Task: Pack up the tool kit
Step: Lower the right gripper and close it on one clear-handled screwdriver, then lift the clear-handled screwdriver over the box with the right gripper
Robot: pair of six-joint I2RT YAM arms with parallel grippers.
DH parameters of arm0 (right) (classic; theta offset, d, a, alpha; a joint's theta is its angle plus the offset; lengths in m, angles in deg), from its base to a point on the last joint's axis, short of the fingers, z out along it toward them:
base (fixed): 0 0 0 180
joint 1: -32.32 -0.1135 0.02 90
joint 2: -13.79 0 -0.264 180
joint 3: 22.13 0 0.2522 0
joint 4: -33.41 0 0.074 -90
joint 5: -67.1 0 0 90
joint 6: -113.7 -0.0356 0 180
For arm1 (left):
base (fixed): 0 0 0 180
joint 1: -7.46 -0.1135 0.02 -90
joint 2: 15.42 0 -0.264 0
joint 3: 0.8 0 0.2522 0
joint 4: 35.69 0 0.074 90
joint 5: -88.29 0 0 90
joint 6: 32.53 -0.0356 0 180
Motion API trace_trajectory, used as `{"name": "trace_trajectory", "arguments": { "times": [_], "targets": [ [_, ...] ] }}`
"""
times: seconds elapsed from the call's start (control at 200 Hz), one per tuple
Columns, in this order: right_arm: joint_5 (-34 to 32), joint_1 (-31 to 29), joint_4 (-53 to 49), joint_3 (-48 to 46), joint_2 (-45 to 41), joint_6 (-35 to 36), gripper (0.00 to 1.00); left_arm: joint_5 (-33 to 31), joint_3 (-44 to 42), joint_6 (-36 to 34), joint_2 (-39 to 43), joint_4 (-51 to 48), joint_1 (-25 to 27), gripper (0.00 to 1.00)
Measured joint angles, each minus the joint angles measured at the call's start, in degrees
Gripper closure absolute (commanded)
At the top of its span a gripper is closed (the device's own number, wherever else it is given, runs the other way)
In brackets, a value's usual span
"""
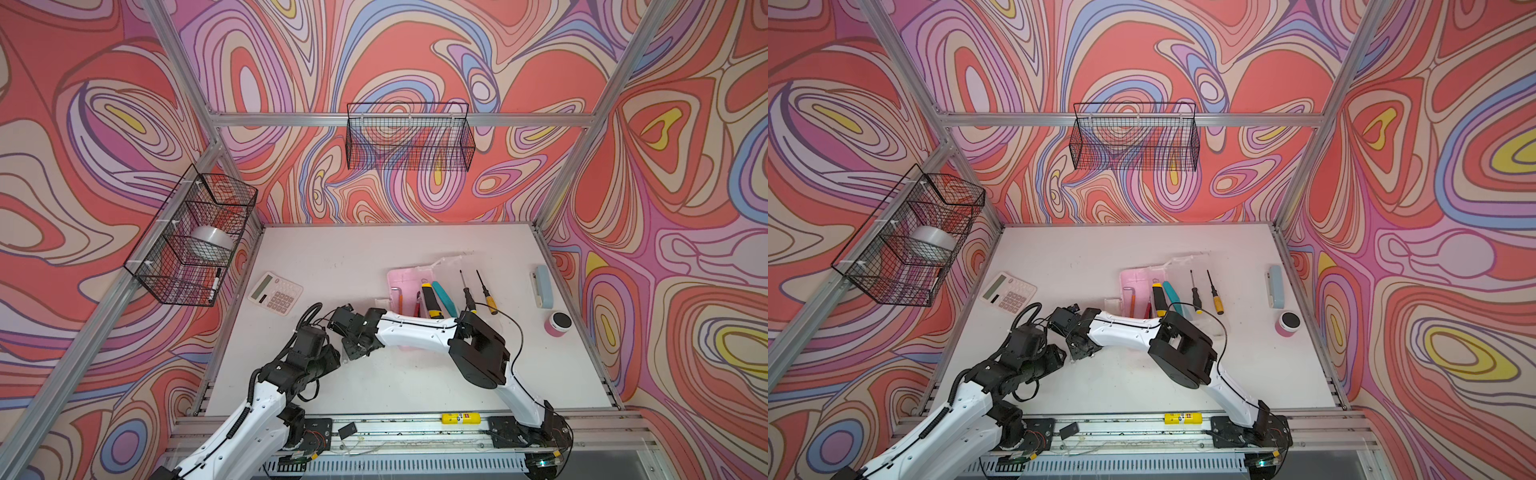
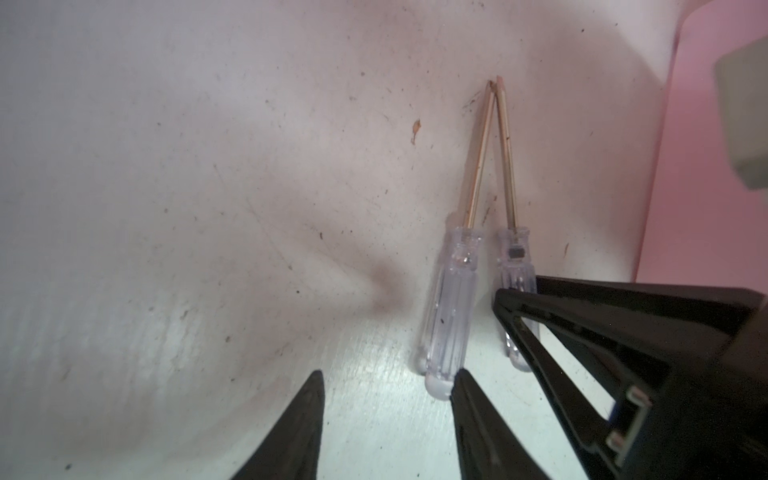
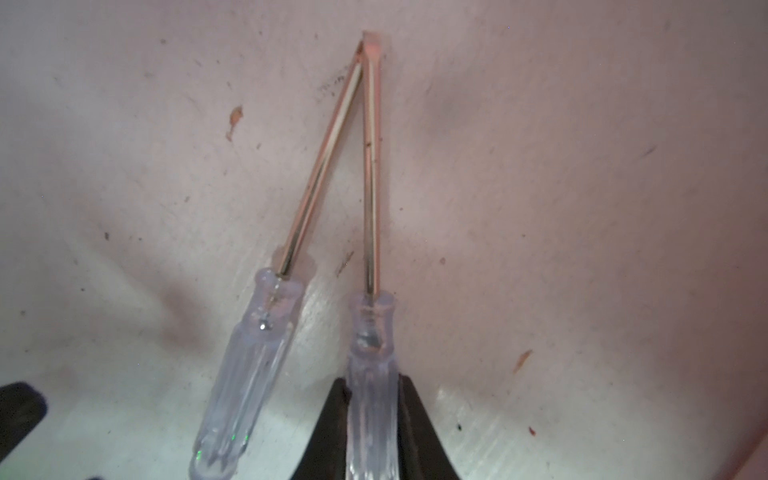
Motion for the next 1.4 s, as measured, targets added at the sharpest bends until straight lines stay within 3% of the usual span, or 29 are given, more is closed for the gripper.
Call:
{"name": "trace_trajectory", "arguments": {
  "times": [1.062, 1.402],
  "targets": [
    [-5.22, 0.74, -2.73, -3.32, -10.34, 1.09, 0.91, 0.74, 1.38, -1.97, -12.79, 9.64, -0.15, 0.49],
    [-9.81, 4.9, -6.14, -6.91, -21.07, 2.84, 0.91, 1.79, 1.84, -2.56, -16.7, 13.49, -0.39, 0.51]
  ]
}}
